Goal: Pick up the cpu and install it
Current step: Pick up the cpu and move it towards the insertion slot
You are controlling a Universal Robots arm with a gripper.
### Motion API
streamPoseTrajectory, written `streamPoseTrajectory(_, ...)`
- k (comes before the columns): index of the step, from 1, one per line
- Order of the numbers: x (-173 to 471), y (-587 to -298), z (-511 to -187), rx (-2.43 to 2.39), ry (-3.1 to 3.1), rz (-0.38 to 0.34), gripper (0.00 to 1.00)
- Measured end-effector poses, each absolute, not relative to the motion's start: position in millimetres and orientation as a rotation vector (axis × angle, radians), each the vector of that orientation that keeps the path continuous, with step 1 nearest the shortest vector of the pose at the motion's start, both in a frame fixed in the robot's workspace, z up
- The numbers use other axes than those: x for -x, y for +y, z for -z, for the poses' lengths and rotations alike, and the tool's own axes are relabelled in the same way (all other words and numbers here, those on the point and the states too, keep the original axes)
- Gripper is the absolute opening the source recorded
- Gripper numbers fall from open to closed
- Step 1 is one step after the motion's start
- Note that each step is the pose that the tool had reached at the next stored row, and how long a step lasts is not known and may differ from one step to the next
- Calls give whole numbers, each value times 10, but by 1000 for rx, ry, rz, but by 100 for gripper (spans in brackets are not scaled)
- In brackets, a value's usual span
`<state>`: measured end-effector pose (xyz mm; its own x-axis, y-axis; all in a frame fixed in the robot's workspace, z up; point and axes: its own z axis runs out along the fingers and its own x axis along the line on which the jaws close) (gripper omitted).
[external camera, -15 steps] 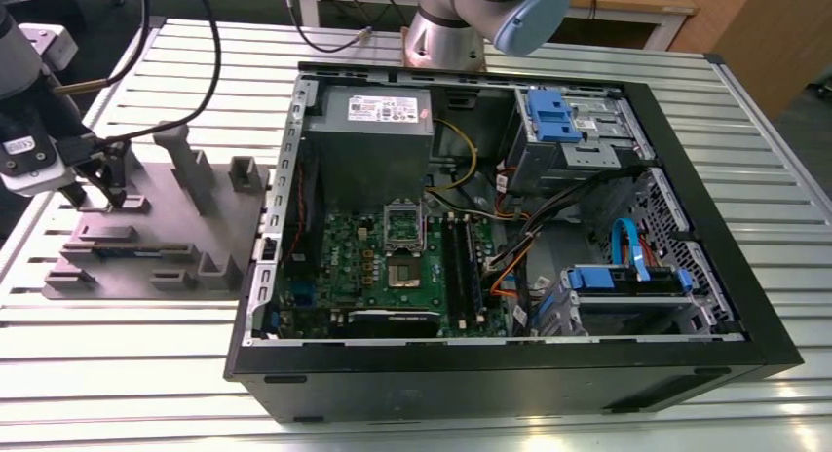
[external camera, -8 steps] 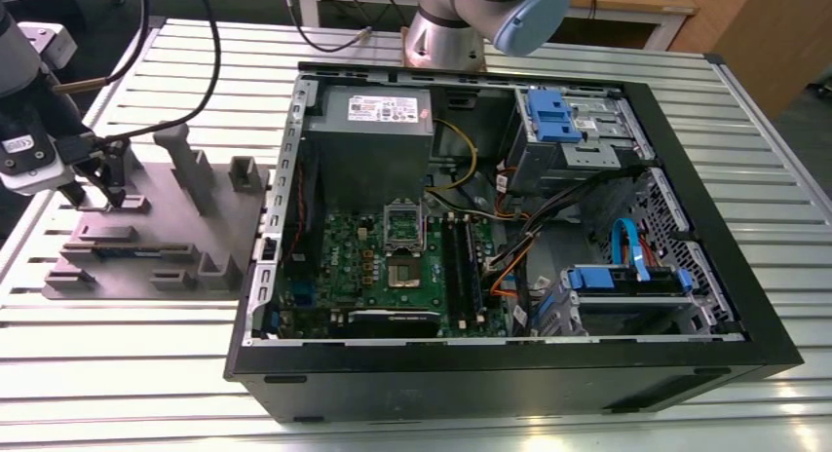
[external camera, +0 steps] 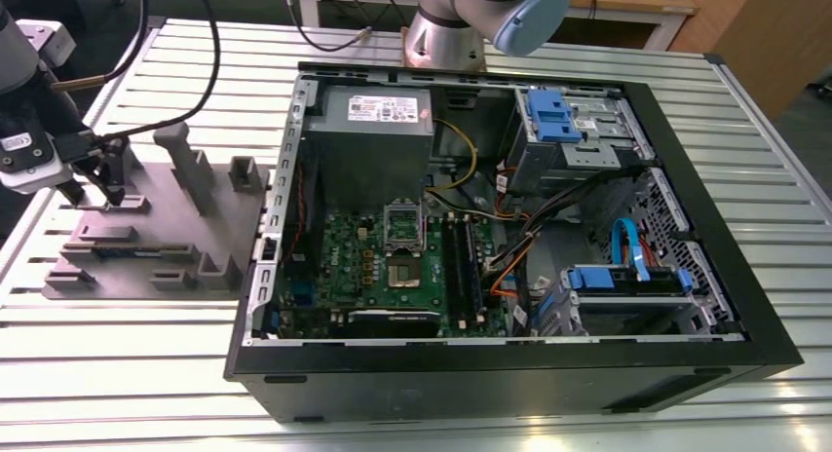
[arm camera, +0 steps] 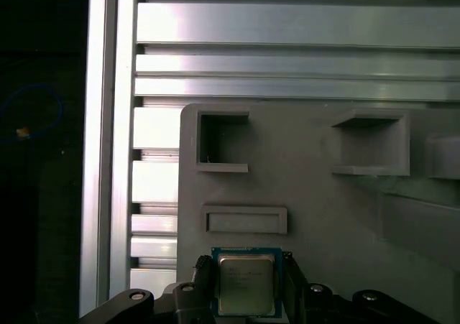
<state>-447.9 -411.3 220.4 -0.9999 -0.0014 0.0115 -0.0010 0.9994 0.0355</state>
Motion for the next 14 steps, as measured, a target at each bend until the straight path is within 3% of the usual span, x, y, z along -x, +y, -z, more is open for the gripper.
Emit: streamPoseTrajectory(14,4479,-4113,-2219,-2,-3130,56,47)
